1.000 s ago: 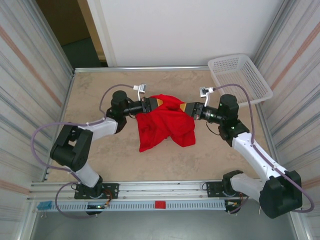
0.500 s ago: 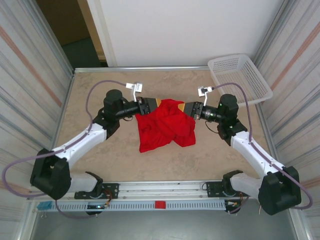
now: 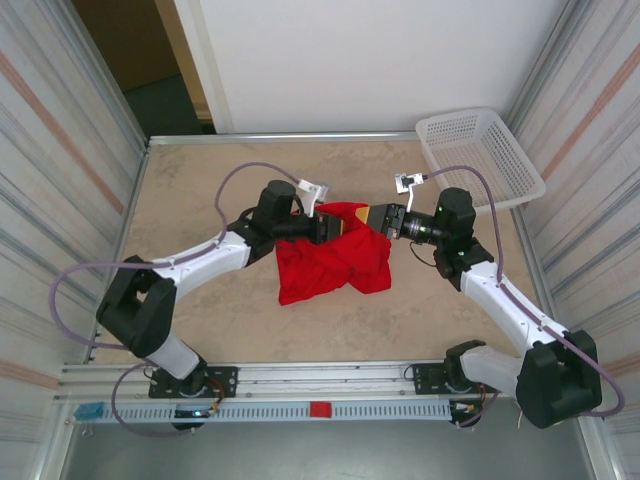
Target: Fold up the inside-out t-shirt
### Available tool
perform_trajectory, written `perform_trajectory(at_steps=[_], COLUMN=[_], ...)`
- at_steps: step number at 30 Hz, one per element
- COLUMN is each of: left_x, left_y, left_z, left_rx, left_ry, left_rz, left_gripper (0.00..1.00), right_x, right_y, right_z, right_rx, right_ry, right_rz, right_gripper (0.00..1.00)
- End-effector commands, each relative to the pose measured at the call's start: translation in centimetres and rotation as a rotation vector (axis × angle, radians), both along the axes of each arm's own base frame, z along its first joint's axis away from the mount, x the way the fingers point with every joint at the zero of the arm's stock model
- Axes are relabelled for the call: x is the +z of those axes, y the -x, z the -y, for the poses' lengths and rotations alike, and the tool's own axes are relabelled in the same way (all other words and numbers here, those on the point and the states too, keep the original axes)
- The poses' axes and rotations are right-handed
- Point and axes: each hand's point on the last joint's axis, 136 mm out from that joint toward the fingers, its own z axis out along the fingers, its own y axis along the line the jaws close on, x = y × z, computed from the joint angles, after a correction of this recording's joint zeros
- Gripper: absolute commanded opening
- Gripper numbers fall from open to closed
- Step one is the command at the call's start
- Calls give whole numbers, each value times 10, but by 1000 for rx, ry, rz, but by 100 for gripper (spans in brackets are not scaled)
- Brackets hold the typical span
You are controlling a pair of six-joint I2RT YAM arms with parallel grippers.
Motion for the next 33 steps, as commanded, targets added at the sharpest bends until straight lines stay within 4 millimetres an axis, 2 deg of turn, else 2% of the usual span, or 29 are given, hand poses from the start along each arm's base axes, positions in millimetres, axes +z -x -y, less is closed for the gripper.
perform_trajectory(at_steps=[1,7,12,14,15,16,18,22,26,28,30,33], left_x=[26,64,100,117,123,130,144,159,158,158,158,159], left_y=[-3,7,13,13,13,13,14,18,18,18,17,17], left_z=[7,-9,-22,-26,-27,-28,-30,-30,-29,-29,-28,-28], left_rx=[-42,-60,-71,-78,-85,-93,-107,-146,-145,-145,-144,-144], left_ry=[50,134,238,296,319,345,398,458,457,456,455,452], left_rz=[63,98,117,117,113,104,97,72,46,43,40,38], left_gripper=[0,0,0,0,0,0,0,0,0,0,0,0], right_x=[-10,-37,-52,-65,-69,-76,-81,-66,-31,-15,-4,6], right_y=[-4,-23,-35,-43,-46,-49,-51,-37,-12,-1,4,3], right_z=[4,22,28,33,37,43,56,73,80,73,60,38], right_rx=[-24,-122,-175,-213,-233,-268,-327,-409,-478,-466,-431,-377], right_ry=[15,49,65,106,124,156,208,274,345,371,399,447], right_rz=[-21,-77,-114,-161,-178,-208,-230,-198,-68,-1,48,100], right_gripper=[0,0,0,41,52,59,62,60,54,53,58,61])
